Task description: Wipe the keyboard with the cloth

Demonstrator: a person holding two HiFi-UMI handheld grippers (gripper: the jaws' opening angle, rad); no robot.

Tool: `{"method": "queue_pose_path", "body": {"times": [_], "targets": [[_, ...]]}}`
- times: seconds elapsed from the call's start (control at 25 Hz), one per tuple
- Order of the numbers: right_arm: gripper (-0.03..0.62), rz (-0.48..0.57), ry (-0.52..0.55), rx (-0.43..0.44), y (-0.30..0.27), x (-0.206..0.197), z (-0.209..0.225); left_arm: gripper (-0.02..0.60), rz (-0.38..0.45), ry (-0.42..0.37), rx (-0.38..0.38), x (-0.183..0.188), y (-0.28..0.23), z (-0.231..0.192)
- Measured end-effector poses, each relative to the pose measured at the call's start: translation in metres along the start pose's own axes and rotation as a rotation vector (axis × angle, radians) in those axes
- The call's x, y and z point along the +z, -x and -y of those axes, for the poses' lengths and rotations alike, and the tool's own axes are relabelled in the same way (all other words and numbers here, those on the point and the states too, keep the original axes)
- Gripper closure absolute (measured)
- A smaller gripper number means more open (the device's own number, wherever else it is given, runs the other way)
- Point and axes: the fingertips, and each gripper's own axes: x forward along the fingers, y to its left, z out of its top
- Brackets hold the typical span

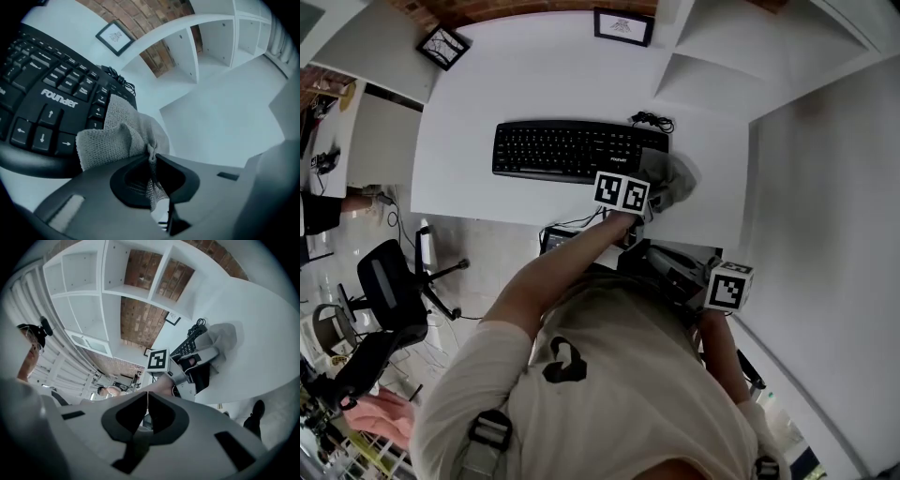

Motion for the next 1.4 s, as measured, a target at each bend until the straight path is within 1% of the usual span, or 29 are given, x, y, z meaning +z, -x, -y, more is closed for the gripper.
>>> {"method": "queue_pose_path", "body": {"times": [0.12, 0.2, 0.28, 0.36, 0.44, 0.52, 0.56, 0.64, 0.68, 0.76, 0.8, 0.84, 0.88, 0.96, 1.04, 1.12, 1.2, 1.32, 1.4], "targets": [[0.588, 0.022, 0.001, -0.002, 0.002, 0.002, 0.001, 0.558, -0.026, -0.019, -0.001, -0.004, -0.005, 0.005], [0.588, -0.002, 0.017, 0.006, -0.005, 0.001, -0.002, 0.558, -0.017, -0.046, 0.0, 0.0, 0.006, 0.007], [0.588, -0.042, 0.044, 0.015, -0.014, 0.0, -0.008, 0.558, 0.007, -0.088, -0.007, 0.007, 0.03, 0.012], [0.588, -0.076, 0.075, 0.018, -0.019, 0.0, -0.013, 0.558, 0.065, -0.128, -0.002, 0.018, 0.065, 0.016], [0.588, -0.105, 0.093, 0.025, -0.028, 0.001, -0.018, 0.558, 0.172, -0.152, 0.045, 0.035, 0.118, 0.008], [0.588, -0.126, 0.1, 0.035, -0.039, 0.001, -0.023, 0.558, 0.286, -0.158, 0.136, 0.05, 0.181, -0.013], [0.588, -0.137, 0.104, 0.041, -0.046, 0.0, -0.025, 0.558, 0.335, -0.156, 0.196, 0.056, 0.215, -0.027], [0.588, -0.17, 0.117, 0.055, -0.062, -0.003, -0.032, 0.558, 0.415, -0.148, 0.353, 0.062, 0.284, -0.061], [0.588, -0.191, 0.127, 0.062, -0.072, -0.006, -0.037, 0.558, 0.441, -0.147, 0.449, 0.061, 0.318, -0.079], [0.588, -0.233, 0.154, 0.07, -0.088, -0.013, -0.047, 0.558, 0.456, -0.165, 0.655, 0.05, 0.374, -0.114], [0.588, -0.251, 0.168, 0.073, -0.094, -0.016, -0.052, 0.558, 0.447, -0.178, 0.737, 0.041, 0.393, -0.128], [0.588, -0.267, 0.18, 0.074, -0.1, -0.019, -0.056, 0.558, 0.435, -0.187, 0.79, 0.033, 0.408, -0.139], [0.588, -0.28, 0.191, 0.072, -0.106, -0.022, -0.059, 0.558, 0.427, -0.188, 0.817, 0.026, 0.418, -0.148], [0.588, -0.303, 0.208, 0.065, -0.119, -0.028, -0.064, 0.558, 0.422, -0.186, 0.828, 0.023, 0.431, -0.163], [0.588, -0.322, 0.226, 0.056, -0.129, -0.035, -0.068, 0.558, 0.417, -0.211, 0.831, 0.031, 0.436, -0.174], [0.588, -0.337, 0.248, 0.035, -0.137, -0.042, -0.071, 0.558, 0.406, -0.278, 0.844, 0.048, 0.437, -0.184], [0.588, -0.338, 0.262, 0.008, -0.14, -0.048, -0.074, 0.558, 0.378, -0.354, 0.858, 0.066, 0.434, -0.193], [0.588, -0.296, 0.247, -0.025, -0.136, -0.05, -0.075, 0.558, 0.307, -0.419, 0.839, 0.086, 0.416, -0.205], [0.588, -0.255, 0.228, -0.042, -0.132, -0.047, -0.078, 0.558, 0.286, -0.447, 0.834, 0.102, 0.406, -0.214]]}}
